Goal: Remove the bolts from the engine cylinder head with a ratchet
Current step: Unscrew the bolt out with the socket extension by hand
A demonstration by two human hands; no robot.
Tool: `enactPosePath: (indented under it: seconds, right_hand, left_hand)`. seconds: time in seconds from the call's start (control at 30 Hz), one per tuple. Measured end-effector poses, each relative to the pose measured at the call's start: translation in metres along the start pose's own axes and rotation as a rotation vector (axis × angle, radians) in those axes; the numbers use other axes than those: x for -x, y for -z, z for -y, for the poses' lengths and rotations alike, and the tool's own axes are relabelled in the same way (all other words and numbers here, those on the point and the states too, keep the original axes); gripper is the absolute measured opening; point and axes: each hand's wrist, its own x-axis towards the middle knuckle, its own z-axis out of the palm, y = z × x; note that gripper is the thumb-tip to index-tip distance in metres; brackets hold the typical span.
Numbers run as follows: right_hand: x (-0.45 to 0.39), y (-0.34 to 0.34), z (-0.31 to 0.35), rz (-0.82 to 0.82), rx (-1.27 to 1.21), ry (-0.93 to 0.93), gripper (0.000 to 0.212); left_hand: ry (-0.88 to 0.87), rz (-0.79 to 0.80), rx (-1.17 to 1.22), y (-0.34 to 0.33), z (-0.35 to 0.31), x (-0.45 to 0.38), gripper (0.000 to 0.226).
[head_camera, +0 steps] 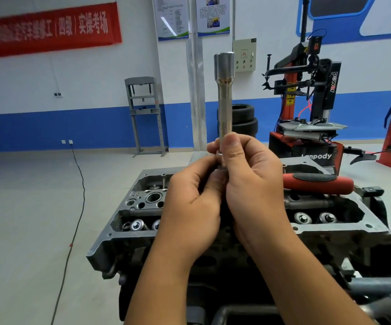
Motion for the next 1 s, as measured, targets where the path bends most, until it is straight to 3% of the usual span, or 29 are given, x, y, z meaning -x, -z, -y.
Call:
enactPosePath:
  seconds: [0.1, 0.23, 0.43, 0.57, 0.7, 0.8, 0.87, 1.0]
  right_hand:
    - [-0.0008, -0.0006, -0.0002, 0.008, -0.052, -0.034, 0.041]
    - [0.0003, 0.0022, -0.0010, -0.001, -0.058, -0.028, 0.034]
    - [-0.0016, 0.0025, -0.0023, -0.015, -0.010, 0.008, 0.032]
    - [-0.0005, -0.0008, 0.0015, 0.004, -0.033, -0.027, 0.037]
    - [0.0020, 0.0023, 0.0008, 0.014, -0.031, -0.018, 0.023]
    - [0.0013, 0.0027, -0.0011, 0.036, 0.015, 0.012, 0.014]
    - [0.0007, 0.0011, -0.0009, 0.043, 0.043, 0.038, 0.020]
    - [0.0008, -0.0013, 0.0005, 0.054, 0.005, 0.022, 0.032]
  left_hand:
    - [-0.012, -0.105, -0.026, -0.0009, 0.0008, -0.0012, 0.019]
    - [-0.019, -0.202, -0.060, -0.0032, 0.0055, 0.0000, 0.014]
    - [-0.011, -0.003, -0.014, -0.0006, -0.0001, -0.0010, 0.023]
    - [-0.033, -0.102, -0.021, -0.0010, -0.0005, -0.0010, 0.018]
    - [-0.032, -0.226, -0.064, -0.0015, 0.0042, -0.0002, 0.014]
    - [-0.041, -0.119, -0.056, -0.0002, 0.0024, -0.0004, 0.014]
    - [-0.026, -0.040, -0.014, 0.0014, 0.0010, -0.0003, 0.020]
    - [-0.028, -0.070, -0.008, 0.0011, 0.0007, -0.0008, 0.018]
